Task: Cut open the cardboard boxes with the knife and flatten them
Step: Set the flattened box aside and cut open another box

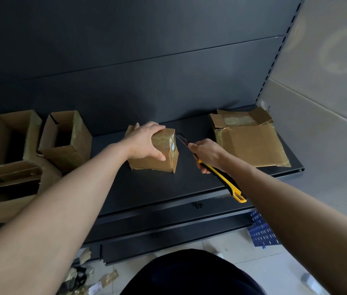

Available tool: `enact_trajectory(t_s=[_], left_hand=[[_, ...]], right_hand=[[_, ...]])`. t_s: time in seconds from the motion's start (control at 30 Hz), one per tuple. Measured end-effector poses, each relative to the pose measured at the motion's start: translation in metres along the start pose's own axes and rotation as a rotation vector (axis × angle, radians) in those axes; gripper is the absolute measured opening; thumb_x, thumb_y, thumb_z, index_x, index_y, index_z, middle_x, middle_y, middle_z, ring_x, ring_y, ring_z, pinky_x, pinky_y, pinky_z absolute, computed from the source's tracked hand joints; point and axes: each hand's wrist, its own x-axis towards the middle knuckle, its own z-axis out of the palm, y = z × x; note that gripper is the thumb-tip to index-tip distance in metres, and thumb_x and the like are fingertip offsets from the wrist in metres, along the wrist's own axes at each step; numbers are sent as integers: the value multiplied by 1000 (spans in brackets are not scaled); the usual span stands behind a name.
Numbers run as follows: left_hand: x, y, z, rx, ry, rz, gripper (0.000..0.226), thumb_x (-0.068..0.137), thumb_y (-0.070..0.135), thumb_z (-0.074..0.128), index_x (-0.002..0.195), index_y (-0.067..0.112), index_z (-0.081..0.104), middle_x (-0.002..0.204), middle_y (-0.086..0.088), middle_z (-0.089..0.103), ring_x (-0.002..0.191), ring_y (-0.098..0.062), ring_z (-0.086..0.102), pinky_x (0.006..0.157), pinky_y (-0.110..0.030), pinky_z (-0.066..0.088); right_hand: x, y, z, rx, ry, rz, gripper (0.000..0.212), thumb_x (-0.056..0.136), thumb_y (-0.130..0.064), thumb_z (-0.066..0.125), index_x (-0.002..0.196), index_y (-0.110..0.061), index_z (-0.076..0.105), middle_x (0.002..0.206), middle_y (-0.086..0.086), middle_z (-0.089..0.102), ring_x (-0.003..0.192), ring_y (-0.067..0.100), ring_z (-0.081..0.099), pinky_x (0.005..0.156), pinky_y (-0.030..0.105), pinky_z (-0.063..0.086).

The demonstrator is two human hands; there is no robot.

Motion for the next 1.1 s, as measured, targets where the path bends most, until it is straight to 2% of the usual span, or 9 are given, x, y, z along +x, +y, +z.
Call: enact_trajectory(t_s=[0.07, 0.13, 0.17, 0.3, 0.43, 0.63, 0.8, 0.97, 1.1], left_hand=[[-1, 2, 1, -39, 50, 27, 87, 71, 39, 81, 145, 31, 36, 149, 17, 30, 143, -23, 18, 113, -39, 19], [-1, 6, 1, -8, 125, 78, 74, 74, 34, 79, 139, 24, 47, 138, 14, 40, 126, -12, 33, 104, -31, 27], [-1, 7, 1, 21, 153, 98, 69, 74, 34, 79, 135, 22, 50, 131, 12, 43, 117, -9, 35, 100, -29, 29], [2, 6, 2, 56, 178, 104, 60, 70, 33, 82, 119, 18, 52, 117, 7, 46, 114, -12, 40, 93, -28, 35], [3, 7, 5, 35, 141, 68, 56, 68, 33, 83, 110, 20, 48, 110, 8, 43, 109, -11, 37, 83, -26, 34], [9, 8, 7, -56, 116, 7, 56, 65, 30, 85, 106, 19, 48, 110, 4, 46, 107, -15, 39, 88, -31, 39], [12, 11, 6, -92, 106, -16, 53, 70, 27, 82, 109, 17, 47, 111, 4, 44, 108, -15, 38, 85, -28, 35], [13, 10, 1, -91, 65, -25, 50, 76, 24, 78, 113, 18, 44, 115, 5, 41, 112, -13, 36, 90, -29, 35], [13, 12, -1, -76, 40, -31, 51, 79, 23, 76, 118, 16, 44, 122, 1, 42, 117, -16, 36, 92, -31, 35]], right_hand=[[1, 0, 0, -4, 13, -12, 36, 102, -34, 35, 71, -19, 45, 60, 11, 52, 42, 20, 49, 42, 24, 41], [2, 1, -1, -10, 20, -20, 35, 102, -35, 35, 71, -21, 44, 61, 11, 53, 43, 20, 50, 43, 24, 42], [2, 0, -2, -15, 14, -28, 35, 102, -35, 35, 71, -21, 44, 61, 11, 53, 43, 20, 50, 43, 25, 42], [4, -1, -3, -54, -7, -57, 34, 101, -34, 37, 72, -21, 46, 61, 11, 53, 42, 20, 50, 42, 27, 43], [3, -1, -3, -84, -20, -70, 34, 102, -33, 37, 70, -22, 45, 60, 11, 53, 41, 20, 50, 42, 26, 44], [0, -3, 6, -51, -21, -62, 36, 102, -33, 35, 72, -17, 47, 58, 12, 53, 40, 21, 50, 42, 26, 43], [1, -4, 15, -32, -5, -57, 37, 102, -33, 34, 108, -5, 57, 57, 14, 56, 41, 23, 51, 41, 26, 43], [-3, -7, 15, -87, -20, -48, 39, 102, -32, 34, 110, -2, 58, 58, 12, 53, 42, 21, 50, 41, 26, 44], [3, -10, 13, -254, 37, -20, 38, 100, -35, 33, 110, -8, 58, 66, 14, 61, 47, 23, 59, 47, 28, 52]])
